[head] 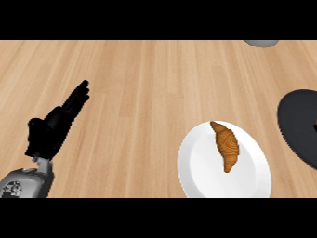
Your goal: Pick the lemon from the plate and place it in the pan
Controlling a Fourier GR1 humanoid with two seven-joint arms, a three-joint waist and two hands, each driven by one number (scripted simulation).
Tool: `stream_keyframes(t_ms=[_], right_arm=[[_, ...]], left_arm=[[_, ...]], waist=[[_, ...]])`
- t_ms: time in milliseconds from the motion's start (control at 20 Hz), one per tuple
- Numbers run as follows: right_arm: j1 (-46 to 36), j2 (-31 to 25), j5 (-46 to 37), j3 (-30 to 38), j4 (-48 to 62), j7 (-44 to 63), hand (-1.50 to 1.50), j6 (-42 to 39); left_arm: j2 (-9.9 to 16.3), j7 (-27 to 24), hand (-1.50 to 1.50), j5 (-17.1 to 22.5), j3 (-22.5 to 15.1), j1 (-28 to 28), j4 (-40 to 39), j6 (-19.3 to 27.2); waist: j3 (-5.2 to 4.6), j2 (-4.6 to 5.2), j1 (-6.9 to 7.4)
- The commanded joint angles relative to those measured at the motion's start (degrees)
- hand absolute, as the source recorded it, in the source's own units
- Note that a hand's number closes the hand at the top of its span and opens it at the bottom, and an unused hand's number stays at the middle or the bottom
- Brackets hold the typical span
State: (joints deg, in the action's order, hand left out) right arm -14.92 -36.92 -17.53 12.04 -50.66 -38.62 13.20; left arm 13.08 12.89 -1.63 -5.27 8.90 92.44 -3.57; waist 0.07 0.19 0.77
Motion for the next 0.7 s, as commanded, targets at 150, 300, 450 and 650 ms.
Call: stream_keyframes(t_ms=[150, 300, 450, 650], right_arm=[[-12.0, 0.9, -2.8, 2.6, 23.9, -13.1, 1.5, 2.7], [-11.5, -2.4, -9.3, -3.5, 25.1, 7.2, -1.5, -1.4], [-19.1, -1.5, -9.3, -3.3, 31.7, 5.6, -1.5, -5.8], [-22.1, -0.5, -5.7, 0.7, 36.2, 0.3, -1.5, -8.2]], left_arm=[[-0.7, -0.9, 0.0, -0.3, 1.2, 0.1, -1.5, -1.8], [0.0, -1.0, 0.0, 0.0, 0.5, -0.6, -0.6, -2.3], [-3.2, 2.1, 0.0, -1.8, -1.0, 3.2, -0.6, 0.7], [-3.0, -2.4, 0.0, -3.2, -1.8, 0.2, -1.5, 0.2]], waist=[[0.04, 0.16, 0.3], [0.04, 0.65, 2.11], [0.16, 0.68, 1.82], [0.25, 0.87, 2.22]])
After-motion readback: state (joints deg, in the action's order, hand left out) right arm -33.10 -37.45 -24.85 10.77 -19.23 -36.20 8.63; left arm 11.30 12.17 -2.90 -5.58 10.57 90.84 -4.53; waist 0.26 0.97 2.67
